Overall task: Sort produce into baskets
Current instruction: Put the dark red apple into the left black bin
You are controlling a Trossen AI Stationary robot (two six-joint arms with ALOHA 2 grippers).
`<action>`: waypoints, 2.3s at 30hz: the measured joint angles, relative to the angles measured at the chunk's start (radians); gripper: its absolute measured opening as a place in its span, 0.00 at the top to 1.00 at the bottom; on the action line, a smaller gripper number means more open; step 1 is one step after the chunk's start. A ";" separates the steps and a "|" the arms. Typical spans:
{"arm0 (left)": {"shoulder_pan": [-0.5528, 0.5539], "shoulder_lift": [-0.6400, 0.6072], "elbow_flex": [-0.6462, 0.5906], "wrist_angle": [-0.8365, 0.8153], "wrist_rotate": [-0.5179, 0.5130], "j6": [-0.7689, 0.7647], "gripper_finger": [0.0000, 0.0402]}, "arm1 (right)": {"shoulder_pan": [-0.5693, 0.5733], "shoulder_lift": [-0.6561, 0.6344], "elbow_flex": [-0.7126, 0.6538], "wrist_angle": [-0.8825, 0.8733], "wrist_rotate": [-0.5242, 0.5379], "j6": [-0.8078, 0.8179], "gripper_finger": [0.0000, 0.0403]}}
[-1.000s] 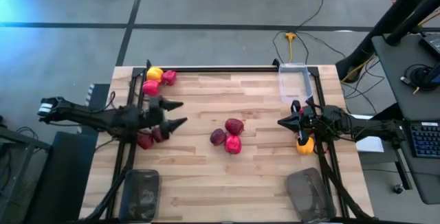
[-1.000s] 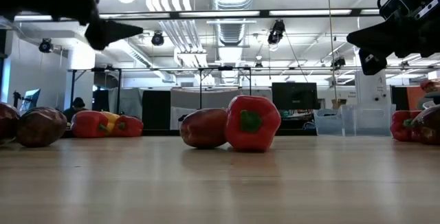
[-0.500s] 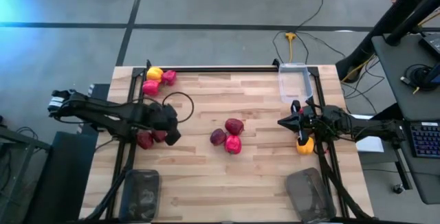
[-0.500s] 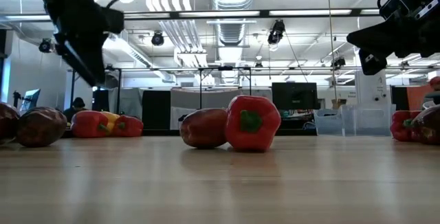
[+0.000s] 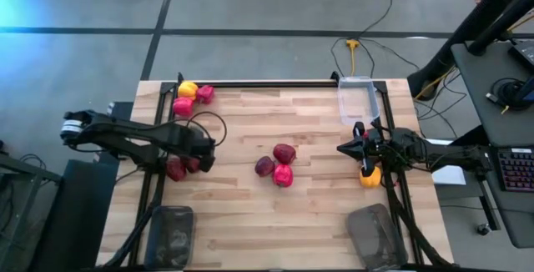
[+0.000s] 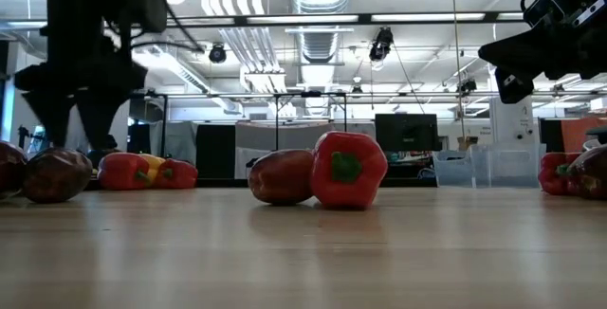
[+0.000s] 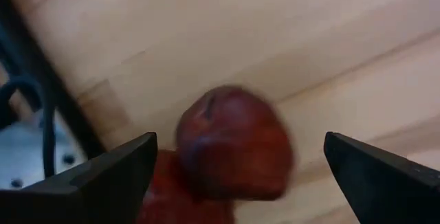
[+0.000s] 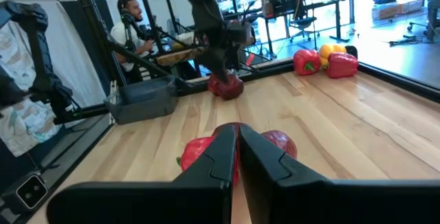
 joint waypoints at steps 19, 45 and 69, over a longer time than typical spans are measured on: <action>-0.004 0.205 -0.040 0.122 0.043 0.051 0.14 | 0.000 0.000 0.000 0.000 0.000 0.000 0.97; -1.053 0.074 0.317 0.044 -0.143 -0.003 0.30 | 0.000 0.000 0.000 0.000 0.000 0.000 0.97; -1.344 0.102 0.007 0.241 -0.299 -0.407 0.21 | 0.000 0.000 0.000 0.000 0.000 0.000 0.97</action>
